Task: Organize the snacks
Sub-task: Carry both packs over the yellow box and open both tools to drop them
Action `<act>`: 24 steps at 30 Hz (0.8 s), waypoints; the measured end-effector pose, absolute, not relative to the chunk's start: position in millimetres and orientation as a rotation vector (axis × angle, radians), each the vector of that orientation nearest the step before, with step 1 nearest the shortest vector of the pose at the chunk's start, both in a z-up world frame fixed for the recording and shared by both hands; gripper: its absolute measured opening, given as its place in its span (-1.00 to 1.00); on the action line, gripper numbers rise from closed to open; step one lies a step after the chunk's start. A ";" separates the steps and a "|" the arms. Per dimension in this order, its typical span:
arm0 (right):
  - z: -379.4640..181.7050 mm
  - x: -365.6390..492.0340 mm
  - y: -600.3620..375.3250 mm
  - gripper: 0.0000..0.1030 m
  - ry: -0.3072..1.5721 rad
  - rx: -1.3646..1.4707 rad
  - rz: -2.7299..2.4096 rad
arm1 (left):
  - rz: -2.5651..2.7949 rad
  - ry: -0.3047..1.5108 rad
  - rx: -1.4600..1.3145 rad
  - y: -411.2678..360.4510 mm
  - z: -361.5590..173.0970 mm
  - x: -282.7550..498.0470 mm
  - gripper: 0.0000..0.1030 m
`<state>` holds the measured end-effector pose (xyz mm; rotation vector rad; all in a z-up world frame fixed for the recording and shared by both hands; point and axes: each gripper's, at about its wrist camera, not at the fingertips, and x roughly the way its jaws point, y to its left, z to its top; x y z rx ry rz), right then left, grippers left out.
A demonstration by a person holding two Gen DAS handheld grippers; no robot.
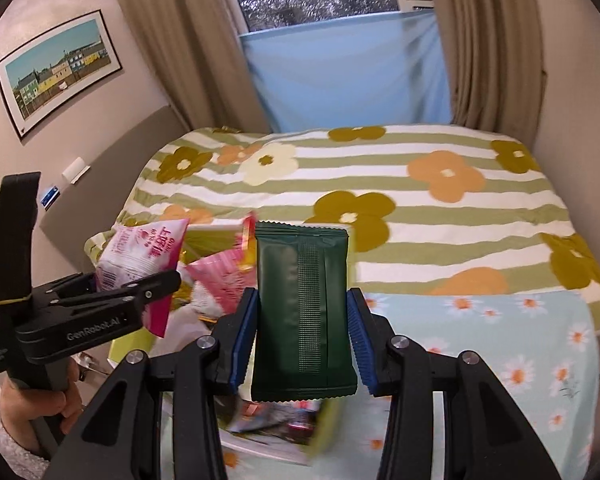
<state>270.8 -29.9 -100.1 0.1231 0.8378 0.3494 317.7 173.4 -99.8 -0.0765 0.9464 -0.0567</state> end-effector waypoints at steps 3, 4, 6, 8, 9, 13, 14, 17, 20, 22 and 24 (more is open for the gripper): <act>-110.4 272.8 -7.7 -0.22 0.865 0.128 0.350 | -0.065 0.982 -0.079 195.6 -115.7 324.5 0.19; -113.9 272.7 -2.0 -0.22 0.875 0.130 0.348 | -0.073 0.989 -0.082 198.2 -119.6 325.8 0.20; -118.3 272.4 3.8 -0.22 0.889 0.131 0.341 | -0.100 1.011 -0.106 207.4 -129.7 329.2 0.51; -121.6 271.5 8.0 -0.22 0.902 0.131 0.328 | -0.125 1.030 -0.130 212.2 -137.0 333.2 0.81; -122.9 271.0 8.5 -0.22 0.908 0.131 0.319 | -0.134 1.035 -0.126 212.1 -139.3 332.9 0.92; -124.0 270.8 4.8 -0.22 0.932 0.135 0.294 | -0.118 1.052 -0.036 207.8 -144.7 325.4 0.94; -125.0 270.4 3.1 -0.22 0.938 0.134 0.291 | -0.108 1.056 -0.019 205.6 -145.6 322.9 0.94; -129.5 270.6 -1.1 -0.22 0.953 0.133 0.295 | -0.067 1.052 0.036 201.8 -148.2 312.4 0.94; -134.1 272.9 -4.5 -0.22 0.974 0.147 0.304 | -0.052 1.039 0.047 200.6 -144.6 302.0 0.94; -135.1 274.0 -4.3 -0.22 0.979 0.155 0.309 | -0.055 1.028 0.042 201.2 -141.4 295.2 0.94; -137.8 277.7 -3.2 -0.22 0.989 0.160 0.321 | -0.057 1.027 0.038 201.7 -140.2 292.6 0.94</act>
